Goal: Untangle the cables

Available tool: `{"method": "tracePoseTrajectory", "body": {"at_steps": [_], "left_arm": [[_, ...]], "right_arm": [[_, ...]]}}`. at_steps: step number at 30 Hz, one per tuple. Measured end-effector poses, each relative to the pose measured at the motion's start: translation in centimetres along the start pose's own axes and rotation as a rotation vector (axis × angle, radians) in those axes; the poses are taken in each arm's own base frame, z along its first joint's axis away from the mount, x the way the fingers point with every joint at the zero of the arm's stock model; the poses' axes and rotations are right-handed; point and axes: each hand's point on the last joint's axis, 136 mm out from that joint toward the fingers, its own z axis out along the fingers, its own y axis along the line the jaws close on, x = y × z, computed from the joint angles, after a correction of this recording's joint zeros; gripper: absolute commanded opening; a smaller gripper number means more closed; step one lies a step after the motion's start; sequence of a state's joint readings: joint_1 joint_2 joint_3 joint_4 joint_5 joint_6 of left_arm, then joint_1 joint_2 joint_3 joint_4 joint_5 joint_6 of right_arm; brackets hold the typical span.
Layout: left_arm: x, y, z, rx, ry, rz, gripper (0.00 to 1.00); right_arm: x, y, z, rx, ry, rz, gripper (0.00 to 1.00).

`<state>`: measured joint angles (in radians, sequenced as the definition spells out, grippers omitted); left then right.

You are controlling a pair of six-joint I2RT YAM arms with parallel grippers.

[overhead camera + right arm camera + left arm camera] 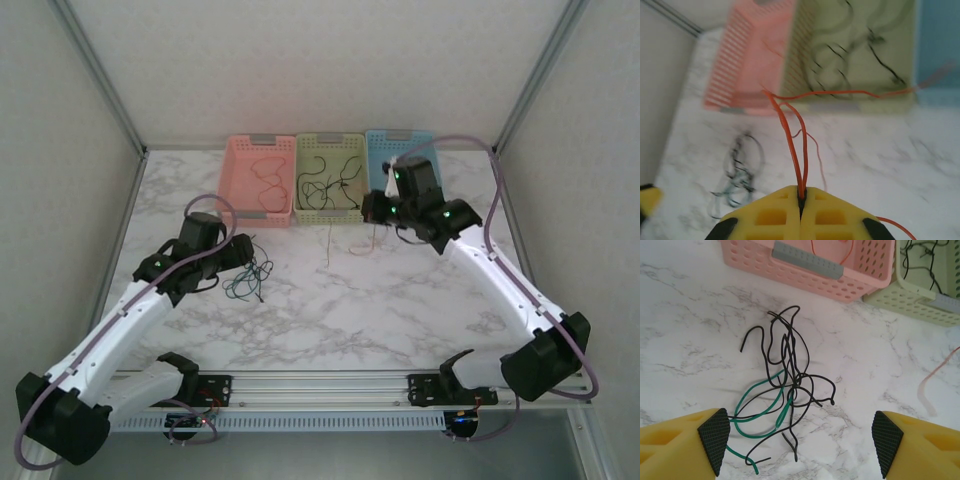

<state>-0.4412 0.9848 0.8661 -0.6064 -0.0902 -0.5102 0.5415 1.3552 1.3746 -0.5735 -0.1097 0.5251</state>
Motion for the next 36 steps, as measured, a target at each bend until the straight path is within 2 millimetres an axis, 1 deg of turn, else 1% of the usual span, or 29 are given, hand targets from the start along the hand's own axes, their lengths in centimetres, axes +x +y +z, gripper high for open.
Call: {"method": "tracePoseTrajectory", "body": {"at_steps": [2, 3, 5, 7, 10, 13, 17, 19, 21, 22, 24, 25, 27, 29, 31, 32, 34, 36], "left_arm": [[-0.3, 0.1, -0.7, 0.001, -0.024, -0.008, 0.79], [-0.5, 0.3, -1.0, 0.000, -0.034, -0.011, 0.79], [-0.6, 0.5, -1.6, -0.005, -0.047, -0.015, 0.79], [-0.6, 0.8, -1.9, -0.013, -0.055, -0.016, 0.79], [-0.5, 1.1, -2.2, -0.024, -0.058, -0.015, 0.79], [-0.4, 1.3, -2.4, -0.030, -0.056, -0.015, 0.79], [-0.3, 1.6, -2.6, -0.038, -0.059, -0.015, 0.80], [-0.3, 1.6, -2.7, -0.038, -0.058, -0.015, 0.80], [-0.2, 1.7, -2.9, -0.038, -0.058, -0.015, 0.80], [-0.2, 1.7, -2.9, -0.038, -0.058, -0.015, 0.80], [-0.2, 1.8, -3.0, -0.038, -0.057, -0.014, 0.80], [-0.1, 1.8, -3.0, -0.039, -0.057, -0.014, 0.80], [-0.1, 1.8, -3.1, -0.040, -0.055, -0.014, 0.80], [-0.1, 1.8, -3.1, -0.040, -0.055, -0.014, 0.80], [-0.1, 1.8, -3.1, -0.040, -0.055, -0.014, 0.80], [-0.1, 1.8, -3.1, -0.040, -0.055, -0.014, 0.80], [-0.1, 1.8, -3.1, -0.040, -0.055, -0.014, 0.80], [-0.1, 1.8, -3.1, -0.040, -0.055, -0.014, 0.80]], "right_arm": [[-2.6, 2.4, 0.0, -0.052, -0.050, -0.017, 0.00], [-4.0, 3.5, 0.5, -0.072, -0.068, -0.023, 0.00], [-6.3, 5.3, 1.9, -0.108, -0.098, -0.034, 0.00], [-8.1, 6.8, 4.3, -0.130, -0.108, -0.042, 0.00], [-10.1, 8.6, 7.9, -0.151, -0.116, -0.049, 0.00], [-11.6, 9.9, 11.2, -0.170, -0.127, -0.046, 0.00], [-12.5, 10.9, 15.7, -0.191, -0.136, -0.036, 0.00], [-12.6, 11.0, 18.1, -0.203, -0.133, -0.020, 0.00], [-12.1, 11.0, 21.1, -0.225, -0.120, 0.004, 0.00], [-11.9, 10.9, 22.3, -0.235, -0.115, 0.015, 0.00], [-10.9, 10.4, 25.2, -0.249, -0.093, 0.044, 0.00], [-10.3, 10.0, 26.4, -0.252, -0.082, 0.056, 0.06], [-8.3, 8.9, 29.1, -0.242, -0.038, 0.081, 0.33], [-6.3, 7.9, 31.1, -0.225, 0.009, 0.085, 0.48], [-4.5, 7.4, 32.3, -0.207, 0.046, 0.061, 0.56], [-3.8, 7.4, 32.5, -0.199, 0.059, 0.042, 0.57], [-2.7, 7.9, 32.6, -0.196, 0.084, -0.002, 0.58], [-2.1, 8.9, 32.3, -0.205, 0.092, -0.044, 0.58]]}}
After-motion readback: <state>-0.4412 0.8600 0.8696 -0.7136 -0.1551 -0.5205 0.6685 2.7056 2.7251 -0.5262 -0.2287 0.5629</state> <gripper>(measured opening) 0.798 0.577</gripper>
